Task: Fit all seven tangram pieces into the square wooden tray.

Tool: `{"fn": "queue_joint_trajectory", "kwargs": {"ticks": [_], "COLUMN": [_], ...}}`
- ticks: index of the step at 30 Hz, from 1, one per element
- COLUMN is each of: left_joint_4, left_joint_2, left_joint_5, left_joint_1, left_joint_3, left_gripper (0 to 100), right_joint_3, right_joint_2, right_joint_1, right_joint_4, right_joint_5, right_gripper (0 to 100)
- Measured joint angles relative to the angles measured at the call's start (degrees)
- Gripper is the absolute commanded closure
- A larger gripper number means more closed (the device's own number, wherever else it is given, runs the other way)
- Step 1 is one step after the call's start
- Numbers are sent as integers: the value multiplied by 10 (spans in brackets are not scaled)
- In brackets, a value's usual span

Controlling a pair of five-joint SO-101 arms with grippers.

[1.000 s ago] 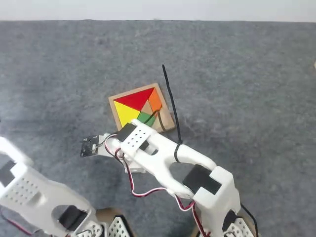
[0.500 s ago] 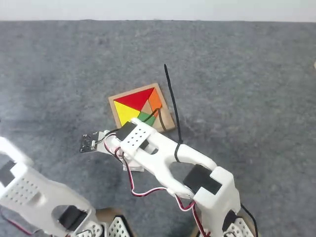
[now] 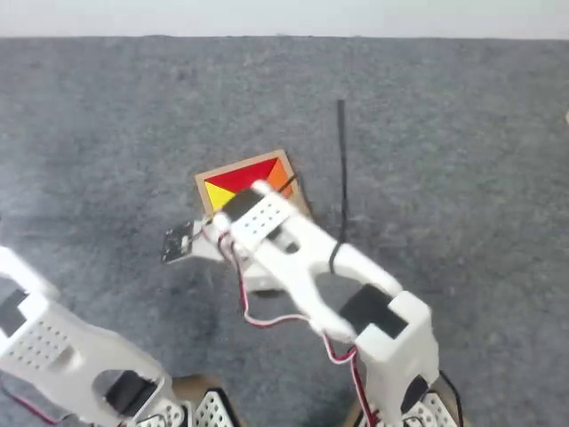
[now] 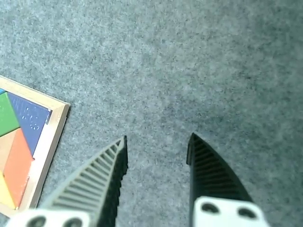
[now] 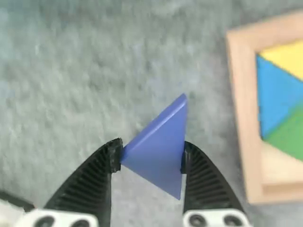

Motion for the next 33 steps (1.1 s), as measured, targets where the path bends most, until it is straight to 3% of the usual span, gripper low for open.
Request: {"fn": "queue_joint_trajectory", "kwargs": {"ticks": [6, 15, 26, 33], "left_joint_4": [0, 0, 21, 40], "left_joint_2": [0, 0, 0, -11], "left_joint_5": [0, 0, 0, 0], "left_joint_1": [4, 11, 11, 11], "left_joint_3": [0, 0, -2, -5], "left_gripper": [796, 796, 796, 796], "right_joint_3": [-57, -174, -243, -244], "right_joint_2": [-33, 62, 97, 150], "right_joint_1": [84, 130, 110, 109], "right_joint_4": [18, 20, 17, 16], "right_joint_5": [200, 532, 734, 771], "right_gripper": [961, 962, 959, 956]}}
